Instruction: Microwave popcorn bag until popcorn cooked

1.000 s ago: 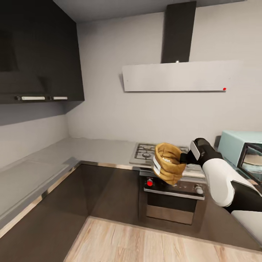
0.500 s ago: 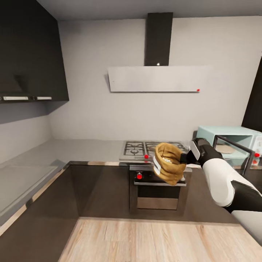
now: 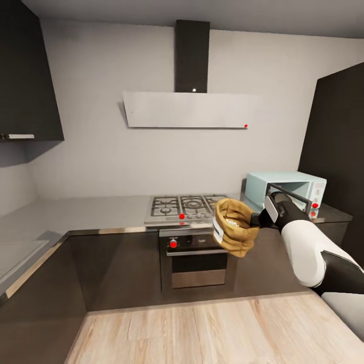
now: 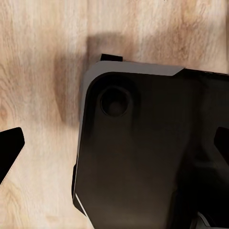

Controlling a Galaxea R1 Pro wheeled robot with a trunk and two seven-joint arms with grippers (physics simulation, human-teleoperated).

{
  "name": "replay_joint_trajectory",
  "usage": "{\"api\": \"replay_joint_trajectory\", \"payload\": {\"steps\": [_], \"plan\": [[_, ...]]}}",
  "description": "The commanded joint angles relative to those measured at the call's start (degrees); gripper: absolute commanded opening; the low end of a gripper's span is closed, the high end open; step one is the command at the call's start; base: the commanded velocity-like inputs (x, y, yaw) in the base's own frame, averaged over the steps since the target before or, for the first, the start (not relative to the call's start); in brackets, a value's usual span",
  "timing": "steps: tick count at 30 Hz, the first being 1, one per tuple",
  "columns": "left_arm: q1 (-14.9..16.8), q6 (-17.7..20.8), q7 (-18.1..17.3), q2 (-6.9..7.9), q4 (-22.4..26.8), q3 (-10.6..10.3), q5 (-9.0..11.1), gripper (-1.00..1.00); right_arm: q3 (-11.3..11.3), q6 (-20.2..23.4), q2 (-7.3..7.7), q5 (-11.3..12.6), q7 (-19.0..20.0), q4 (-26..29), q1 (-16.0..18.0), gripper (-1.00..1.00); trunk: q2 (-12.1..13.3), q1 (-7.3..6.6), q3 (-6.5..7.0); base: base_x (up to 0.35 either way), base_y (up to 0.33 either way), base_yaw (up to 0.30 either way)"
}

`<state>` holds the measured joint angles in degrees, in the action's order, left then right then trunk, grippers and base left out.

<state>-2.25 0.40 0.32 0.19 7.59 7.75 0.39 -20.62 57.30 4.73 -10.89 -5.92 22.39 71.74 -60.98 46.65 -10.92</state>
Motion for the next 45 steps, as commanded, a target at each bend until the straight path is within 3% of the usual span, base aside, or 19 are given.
{"api": "replay_joint_trajectory", "payload": {"steps": [1,10,13,15,17,19,22,35,45], "plan": [[-0.04,0.04,0.03,-0.02,0.14,0.25,0.05,1.0,-0.47,0.11,-0.08,-0.28,-0.06,0.03,0.07,-1.0,-0.05,0.01,-0.07,0.0,0.0,-0.296],[-0.04,0.11,0.03,0.01,0.14,0.25,0.05,1.0,-0.47,0.1,-0.03,-0.28,-0.06,0.03,0.08,-1.0,-0.05,0.01,-0.07,0.0,0.0,-0.296],[-0.04,0.18,0.08,0.74,0.09,0.32,0.06,1.0,-0.43,0.11,0.0,-0.28,-0.1,0.03,0.07,-1.0,-0.05,0.01,-0.07,0.0,0.0,-0.296],[-0.04,0.34,0.13,2.29,0.06,0.43,0.1,1.0,-0.46,0.12,0.38,-0.28,-0.13,0.04,0.07,-1.0,-0.05,0.01,-0.07,0.0,0.0,-0.296],[-0.04,0.29,0.19,5.15,0.06,0.6,0.13,1.0,-0.47,0.15,0.92,-0.28,-0.14,0.03,0.07,-1.0,-0.05,0.01,-0.07,0.0,0.0,-0.296],[-0.04,0.46,0.18,6.77,0.06,1.11,0.13,1.0,-0.47,0.14,1.08,-0.28,-0.14,0.03,0.07,-1.0,-0.05,0.01,-0.07,0.0,0.0,-0.296],[-0.05,0.54,0.15,7.99,0.06,1.67,0.13,1.0,-0.58,0.14,1.14,-0.28,-0.14,0.04,0.07,-1.0,-0.05,0.01,-0.07,0.0,0.0,-0.296],[-0.04,0.66,0.12,7.19,0.0,1.74,0.12,1.0,-0.65,0.11,1.15,-0.28,-0.14,0.03,0.07,-1.0,-0.05,0.01,-0.07,0.0,-0.004,-0.296],[-0.04,0.74,0.12,6.7,-0.03,1.74,0.13,1.0,-0.65,0.09,1.15,-0.28,-0.14,0.03,0.07,-1.0,-0.05,0.01,-0.07,0.0,-0.225,-0.296]]}}
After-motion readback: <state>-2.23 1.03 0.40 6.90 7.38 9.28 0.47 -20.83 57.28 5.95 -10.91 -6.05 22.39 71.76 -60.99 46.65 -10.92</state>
